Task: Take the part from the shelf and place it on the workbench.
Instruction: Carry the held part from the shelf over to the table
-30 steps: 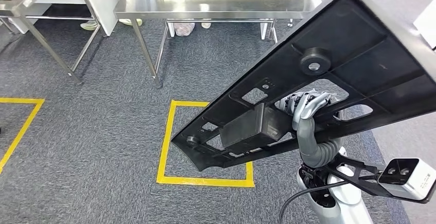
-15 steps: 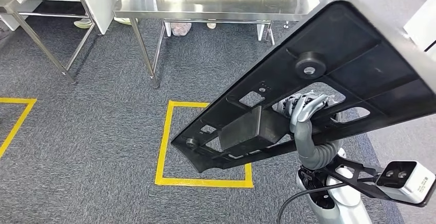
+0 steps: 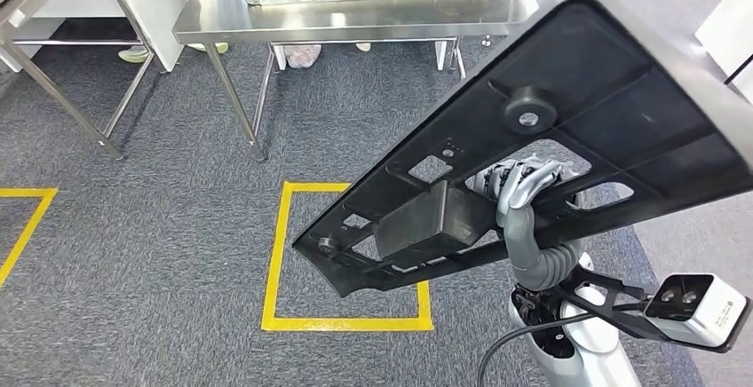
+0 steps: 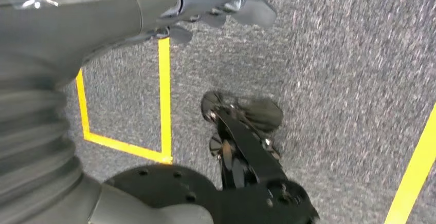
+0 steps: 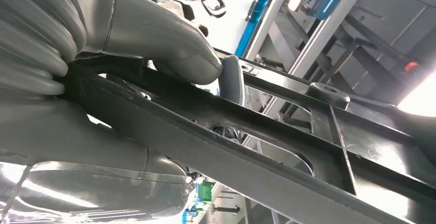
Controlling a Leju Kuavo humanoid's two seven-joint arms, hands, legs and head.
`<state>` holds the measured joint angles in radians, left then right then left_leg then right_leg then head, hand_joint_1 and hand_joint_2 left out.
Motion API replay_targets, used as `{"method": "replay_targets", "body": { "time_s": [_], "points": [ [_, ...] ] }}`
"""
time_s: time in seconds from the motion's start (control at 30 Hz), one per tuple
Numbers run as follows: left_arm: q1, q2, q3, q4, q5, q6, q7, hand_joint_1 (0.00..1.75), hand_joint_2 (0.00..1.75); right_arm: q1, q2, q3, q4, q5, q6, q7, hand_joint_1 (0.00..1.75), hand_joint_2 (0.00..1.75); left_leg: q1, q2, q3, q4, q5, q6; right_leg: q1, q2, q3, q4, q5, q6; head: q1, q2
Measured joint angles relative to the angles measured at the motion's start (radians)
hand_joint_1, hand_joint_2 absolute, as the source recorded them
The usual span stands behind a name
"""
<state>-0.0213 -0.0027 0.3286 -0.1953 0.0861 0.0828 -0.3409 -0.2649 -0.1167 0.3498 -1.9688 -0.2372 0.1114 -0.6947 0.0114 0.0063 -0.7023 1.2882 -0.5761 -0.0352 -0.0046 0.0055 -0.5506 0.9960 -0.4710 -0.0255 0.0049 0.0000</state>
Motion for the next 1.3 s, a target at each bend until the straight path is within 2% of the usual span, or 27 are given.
{"method": "replay_targets", "body": {
  "time_s": [0.03,0.07,0.1,0.13,0.17,0.27,0.33,0.37,0.43,0.47,0.5,0.53,0.6,0.63,0.67,0.77,0.83,0.87,0.93,0.97,1.0,1.03,1.1,1.13,1.2,1.23,1.3],
  "points": [
    [0.001,0.000,0.000,0.000,0.000,0.000,0.000,0.00,1.75,0.000,0.000,0.000,0.000,0.000,0.000,0.000,1.75,1.75,0.000,0.000,0.012,-0.046,0.041,0.004,0.002,0.002,0.009,0.000,-0.006,0.001,0.000,0.000],
    [0.001,0.000,0.000,0.000,0.000,0.000,0.000,0.00,1.75,0.000,0.000,0.000,0.000,0.000,0.000,0.000,1.75,1.75,-0.001,-0.001,0.038,-0.117,0.089,0.010,0.003,0.003,0.018,0.000,-0.013,0.002,-0.001,0.000],
    [0.001,0.001,0.000,0.000,0.000,0.000,0.000,0.00,1.75,0.000,0.000,0.000,0.000,0.000,0.000,0.000,1.75,1.75,-0.005,-0.002,0.065,-0.185,0.123,0.018,0.005,0.003,0.025,0.000,-0.020,0.005,0.000,0.000],
    [0.001,0.002,0.001,0.000,0.000,0.000,0.000,0.00,1.75,0.000,0.000,0.000,0.000,0.000,0.000,0.000,1.75,1.75,-0.008,-0.003,0.086,-0.236,0.141,0.026,0.006,0.004,0.028,0.000,-0.025,0.009,0.000,0.000],
    [0.000,0.002,0.001,0.000,0.000,0.000,0.000,0.00,1.75,0.000,0.000,0.000,0.000,-0.001,0.000,0.000,1.75,1.75,-0.011,-0.003,0.097,-0.265,0.144,0.032,0.007,0.005,0.029,-0.001,-0.029,0.014,0.000,0.000],
    [-0.001,0.003,0.001,0.000,0.000,0.000,0.000,0.00,1.75,0.000,0.000,0.001,0.000,-0.001,0.000,0.000,1.75,1.75,-0.011,-0.004,0.109,-0.286,0.134,0.048,0.006,0.005,0.030,0.008,-0.029,0.031,0.001,0.000],
    [-0.001,0.003,0.001,0.000,0.000,0.000,0.000,0.00,1.75,-0.002,0.000,0.001,-0.002,-0.001,0.000,0.000,1.75,1.75,-0.006,-0.005,0.125,-0.294,0.130,0.058,0.004,0.004,0.009,0.060,-0.053,0.041,0.004,0.000],
    [-0.001,0.003,0.001,0.000,0.000,0.000,0.000,0.00,1.75,-0.003,0.000,0.001,-0.002,-0.002,0.000,0.000,1.75,1.75,-0.005,-0.004,0.132,-0.297,0.127,0.062,0.001,0.003,-0.020,0.114,-0.076,0.045,0.005,0.000],
    [-0.002,0.003,0.001,0.000,0.000,0.000,0.000,0.00,1.75,-0.003,0.000,0.001,-0.003,-0.003,0.000,0.000,1.75,1.75,-0.005,-0.004,0.140,-0.297,0.118,0.065,-0.004,0.002,-0.104,0.243,-0.123,0.055,0.007,0.000],
    [-0.002,0.003,0.001,0.000,0.000,0.000,0.000,0.00,1.75,-0.001,0.000,0.001,-0.002,-0.003,0.000,0.000,1.75,1.75,-0.005,-0.005,0.145,-0.296,0.113,0.065,-0.006,0.002,-0.138,0.284,-0.128,0.058,0.007,0.000],
    [-0.001,0.003,0.001,0.000,0.000,0.000,0.001,0.00,1.75,-0.001,0.000,0.001,-0.002,-0.003,0.000,0.000,1.75,1.75,-0.005,-0.005,0.152,-0.296,0.107,0.063,-0.008,0.001,-0.155,0.289,-0.112,0.060,0.007,0.000],
    [-0.001,0.002,0.001,0.000,-0.001,0.000,0.001,0.00,1.75,-0.002,0.000,0.001,-0.002,-0.004,0.000,0.000,1.75,1.75,-0.005,-0.005,0.161,-0.296,0.100,0.061,-0.009,0.000,-0.152,0.256,-0.077,0.059,0.007,0.000],
    [0.000,0.002,0.001,0.000,-0.001,0.000,0.002,0.00,1.75,-0.004,0.000,0.001,-0.002,-0.005,0.000,0.000,1.75,1.75,-0.004,-0.005,0.179,-0.296,0.086,0.054,-0.009,-0.003,-0.106,0.121,0.016,0.053,0.007,0.000],
    [-0.001,0.002,0.001,0.000,-0.002,0.000,0.002,0.00,1.75,-0.007,0.000,0.001,-0.002,-0.005,0.000,0.000,1.75,1.75,-0.005,-0.005,0.184,-0.296,0.080,0.049,-0.006,-0.006,-0.088,0.064,0.037,0.049,0.006,0.000],
    [-0.003,0.002,0.001,0.000,-0.002,0.000,0.002,0.00,1.75,-0.008,0.000,0.001,-0.001,-0.005,0.000,0.000,1.75,1.75,-0.005,-0.005,0.185,-0.296,0.075,0.044,-0.003,-0.008,-0.077,0.029,0.049,0.043,0.005,0.000],
    [-0.005,0.002,0.001,0.000,-0.003,0.000,0.001,0.00,1.75,-0.011,0.000,0.001,0.000,-0.006,0.000,0.000,1.75,1.75,-0.006,-0.002,0.189,-0.288,0.072,0.026,0.001,-0.006,-0.070,0.011,0.045,0.019,0.003,0.000],
    [-0.005,0.002,0.002,0.000,-0.005,-0.001,0.000,0.00,1.75,-0.013,0.000,0.001,0.001,-0.009,0.000,0.000,1.75,1.75,-0.004,-0.002,0.173,-0.241,0.058,0.018,-0.002,-0.005,-0.053,0.004,0.039,0.007,0.001,0.000],
    [-0.005,0.002,0.002,0.000,-0.005,-0.001,0.000,0.00,1.75,-0.014,0.000,0.002,0.002,-0.011,-0.001,0.000,1.75,1.75,-0.002,-0.003,0.146,-0.190,0.040,0.015,-0.002,-0.005,-0.045,0.002,0.036,0.002,-0.001,0.000],
    [-0.005,0.001,0.002,0.000,-0.006,-0.001,0.000,0.00,1.75,-0.014,0.000,0.003,0.004,-0.011,-0.006,0.000,1.75,1.75,0.000,-0.003,0.066,-0.060,-0.007,0.011,0.000,-0.005,-0.036,0.001,0.027,-0.004,-0.003,0.000],
    [-0.003,0.001,0.003,0.000,-0.006,0.000,0.000,0.00,1.75,-0.012,0.000,0.004,0.006,-0.009,-0.011,0.000,1.75,1.75,0.000,-0.003,0.032,-0.015,-0.021,0.010,0.002,-0.004,-0.032,0.001,0.023,-0.005,-0.003,0.000],
    [-0.001,0.001,0.004,0.000,-0.007,0.000,0.000,0.00,1.75,-0.010,0.000,0.006,0.007,-0.006,-0.017,0.000,1.75,1.75,0.000,-0.003,0.012,-0.001,-0.017,0.010,0.003,-0.002,-0.025,0.001,0.017,-0.006,-0.003,0.000],
    [0.001,0.001,0.005,0.000,-0.008,0.000,0.000,0.00,1.75,-0.009,0.000,0.007,0.008,-0.003,-0.022,0.000,1.75,1.75,0.000,-0.003,0.011,-0.025,0.010,0.011,0.005,-0.001,-0.017,0.001,0.012,-0.005,-0.003,0.000],
    [0.002,0.002,0.007,0.000,-0.012,0.000,0.000,0.00,1.75,-0.007,0.000,0.010,0.008,0.000,-0.031,0.000,1.75,1.75,-0.002,-0.003,0.049,-0.151,0.100,0.020,0.008,0.001,0.002,0.001,-0.001,-0.004,-0.003,0.000],
    [0.002,0.003,0.008,0.000,-0.014,0.000,0.000,0.00,1.75,-0.008,-0.001,0.012,0.009,0.000,-0.034,0.000,1.75,1.75,-0.005,-0.003,0.068,-0.209,0.121,0.026,0.009,0.002,0.008,0.001,-0.006,-0.002,-0.002,0.000],
    [0.000,0.005,0.009,0.000,-0.015,-0.001,0.000,0.00,1.75,-0.008,-0.001,0.015,0.010,-0.003,-0.037,0.006,1.75,1.75,-0.011,-0.004,0.086,-0.265,0.125,0.036,0.010,0.002,0.010,0.003,-0.016,0.007,-0.002,0.000],
    [0.001,0.006,0.009,0.000,-0.016,-0.001,0.000,0.00,1.75,-0.008,-0.002,0.017,0.011,-0.006,-0.038,0.010,1.75,1.75,-0.013,-0.004,0.087,-0.269,0.118,0.039,0.011,0.003,0.011,0.003,-0.019,0.013,-0.002,0.000],
    [0.003,0.006,0.011,0.000,-0.016,-0.001,0.000,0.00,1.75,-0.010,-0.004,0.021,0.013,-0.015,-0.038,0.021,1.75,1.75,-0.008,-0.004,0.099,-0.283,0.137,0.047,0.013,0.002,0.017,0.006,-0.030,0.026,-0.002,0.000]
  ]
}}
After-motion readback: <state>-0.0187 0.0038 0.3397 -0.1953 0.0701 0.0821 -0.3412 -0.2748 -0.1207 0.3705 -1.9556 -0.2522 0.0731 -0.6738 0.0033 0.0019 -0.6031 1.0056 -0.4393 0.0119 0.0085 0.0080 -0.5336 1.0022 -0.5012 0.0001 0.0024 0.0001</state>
